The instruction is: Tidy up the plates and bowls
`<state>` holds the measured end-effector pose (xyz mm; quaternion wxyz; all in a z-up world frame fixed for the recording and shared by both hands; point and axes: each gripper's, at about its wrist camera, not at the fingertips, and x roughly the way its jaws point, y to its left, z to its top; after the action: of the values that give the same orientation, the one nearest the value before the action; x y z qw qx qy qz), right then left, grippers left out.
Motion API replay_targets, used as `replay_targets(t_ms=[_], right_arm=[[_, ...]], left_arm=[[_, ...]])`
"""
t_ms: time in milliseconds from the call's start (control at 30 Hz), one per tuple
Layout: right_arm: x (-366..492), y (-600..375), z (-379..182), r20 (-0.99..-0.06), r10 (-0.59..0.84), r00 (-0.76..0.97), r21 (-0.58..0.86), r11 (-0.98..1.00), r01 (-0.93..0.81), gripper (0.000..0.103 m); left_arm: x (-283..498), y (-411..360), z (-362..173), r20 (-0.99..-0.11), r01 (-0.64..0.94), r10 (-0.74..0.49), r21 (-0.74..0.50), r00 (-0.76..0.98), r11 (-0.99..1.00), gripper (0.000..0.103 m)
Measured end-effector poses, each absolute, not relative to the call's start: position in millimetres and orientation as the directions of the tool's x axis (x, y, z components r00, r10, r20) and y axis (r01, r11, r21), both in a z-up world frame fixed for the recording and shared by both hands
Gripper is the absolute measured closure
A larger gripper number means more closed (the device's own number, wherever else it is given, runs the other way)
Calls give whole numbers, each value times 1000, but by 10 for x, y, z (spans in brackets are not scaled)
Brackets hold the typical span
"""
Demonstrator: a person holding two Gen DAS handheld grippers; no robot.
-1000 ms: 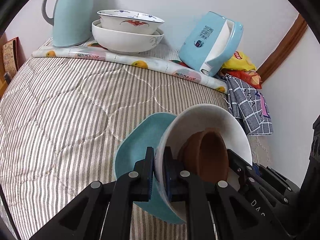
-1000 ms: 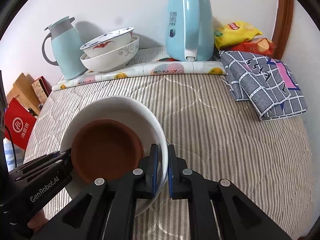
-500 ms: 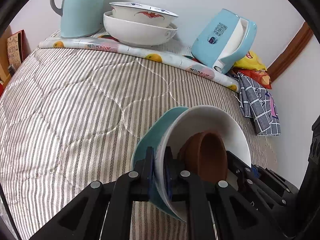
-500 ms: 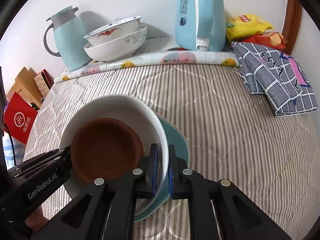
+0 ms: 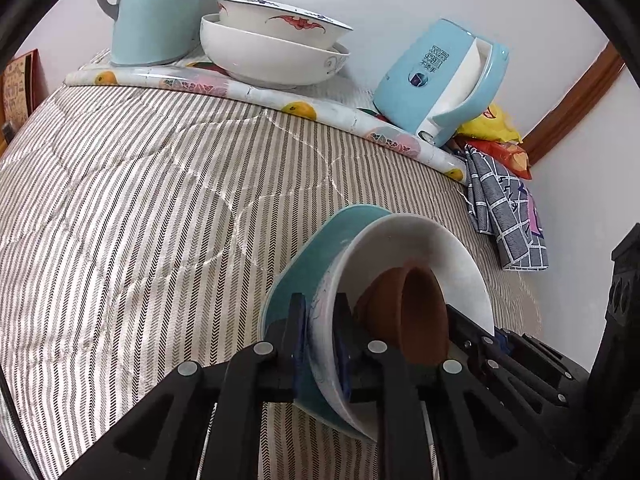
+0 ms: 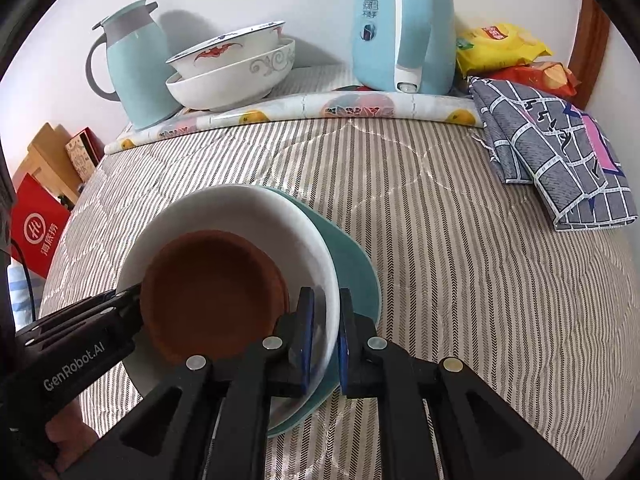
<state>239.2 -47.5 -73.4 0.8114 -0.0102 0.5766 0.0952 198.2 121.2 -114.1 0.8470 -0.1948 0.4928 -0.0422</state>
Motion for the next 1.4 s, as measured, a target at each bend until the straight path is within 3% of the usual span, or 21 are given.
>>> replay_targets(t_ms=[600, 733, 867, 1033, 1167, 1400], right_arm=[[2293, -617, -579, -929, 135, 344, 88, 985, -151, 79], [2240, -618, -527, -925, 131, 357, 84, 986, -144, 76], [2158, -670, -445, -922, 131, 366, 84, 986, -142, 66], [2027, -780, -301, -911, 150, 383, 105, 985, -135, 64], [1886, -863, -149, -901, 125, 415, 78, 988, -130, 52], [1596, -1086, 114, -883, 72, 464, 29, 995, -100, 34]], left_arm=[[1864, 1257, -1002, -817, -118, -248, -356, 520, 927, 77], [1784, 1241, -905, -813, -117, -222, -333, 539, 936, 61], [1682, 1246, -793, -801, -122, -208, -329, 561, 936, 53], [1517, 1194, -657, -789, -118, -167, -289, 591, 950, 44], [1350, 1086, -510, -769, -108, -123, -243, 628, 964, 36], [1049, 866, -297, -741, -100, -100, -220, 664, 970, 34]])
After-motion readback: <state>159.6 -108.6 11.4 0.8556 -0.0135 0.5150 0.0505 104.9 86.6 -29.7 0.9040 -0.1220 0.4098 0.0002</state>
